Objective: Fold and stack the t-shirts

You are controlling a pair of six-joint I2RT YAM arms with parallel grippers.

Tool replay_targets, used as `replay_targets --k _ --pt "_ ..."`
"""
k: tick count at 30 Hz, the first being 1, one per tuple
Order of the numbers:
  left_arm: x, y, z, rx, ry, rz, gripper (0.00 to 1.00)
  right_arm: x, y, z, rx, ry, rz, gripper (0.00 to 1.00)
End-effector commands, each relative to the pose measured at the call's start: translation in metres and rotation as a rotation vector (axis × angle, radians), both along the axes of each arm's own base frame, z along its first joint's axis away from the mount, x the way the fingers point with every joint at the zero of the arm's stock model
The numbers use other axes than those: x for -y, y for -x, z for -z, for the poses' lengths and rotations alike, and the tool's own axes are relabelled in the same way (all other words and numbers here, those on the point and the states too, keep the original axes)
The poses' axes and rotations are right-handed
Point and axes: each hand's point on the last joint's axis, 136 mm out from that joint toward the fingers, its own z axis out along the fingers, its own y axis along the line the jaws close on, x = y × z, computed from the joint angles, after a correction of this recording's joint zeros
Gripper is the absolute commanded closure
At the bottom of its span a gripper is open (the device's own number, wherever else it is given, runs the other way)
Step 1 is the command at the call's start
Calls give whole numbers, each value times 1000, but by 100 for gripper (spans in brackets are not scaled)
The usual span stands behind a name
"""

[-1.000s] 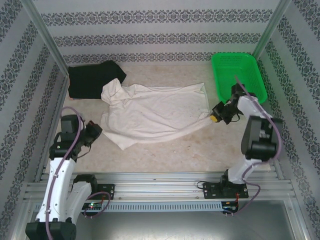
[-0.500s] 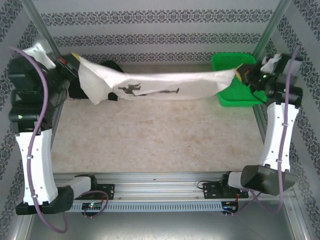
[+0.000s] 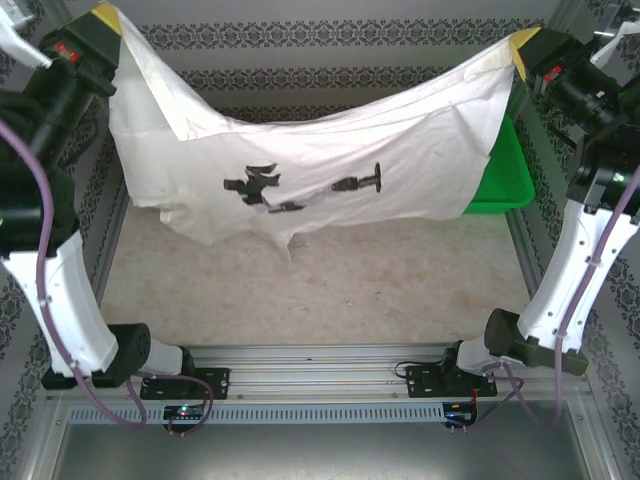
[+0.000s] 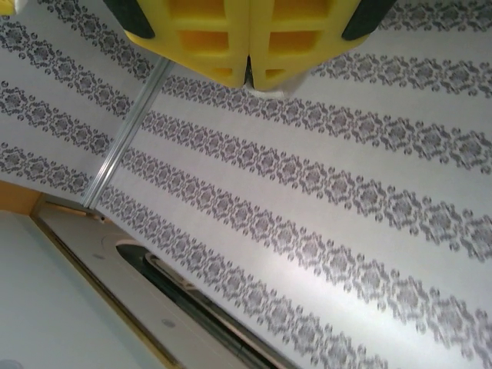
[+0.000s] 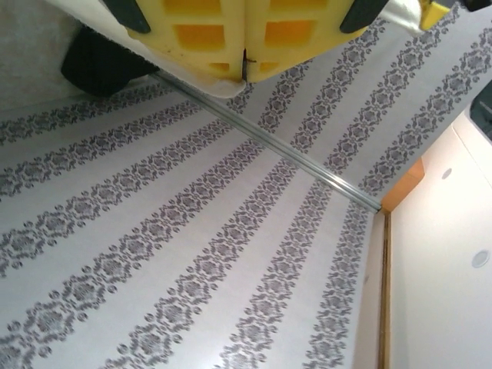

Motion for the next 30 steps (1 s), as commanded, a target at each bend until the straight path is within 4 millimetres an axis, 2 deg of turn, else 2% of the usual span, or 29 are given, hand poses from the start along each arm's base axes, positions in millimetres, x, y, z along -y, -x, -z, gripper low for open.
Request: replay_targets --k 1,7,9,12,15,17,22,25,28,30 --pt "-3 -69 25 -68 35 56 100 15 -50 35 -97 -42 -25 100" --pt "-9 -158 55 -132 137 131 100 19 -124 69 -154 -51 -76 100" --pt "-13 -175 50 -94 184 163 100 21 -147 71 -145 -63 -93 100" --pt "-34 -194 42 -29 279 171 100 28 -179 67 -108 -112 -110 100" --pt "-52 -192 30 43 304 153 100 39 -201 61 -57 -207 -126 100" --pt "-60 -185 19 100 291 155 100 43 -208 57 -27 -243 -128 100" --pt "-99 -160 -1 182 269 110 100 47 -203 48 9 -218 -112 100" --pt "-107 -137 -14 225 215 109 100 46 -195 51 -5 -178 -132 100" --pt "-100 -129 -7 176 150 157 100 36 -183 64 -50 -97 -164 100" --pt "-91 -135 17 71 135 223 100 29 -175 92 -134 -33 -182 100"
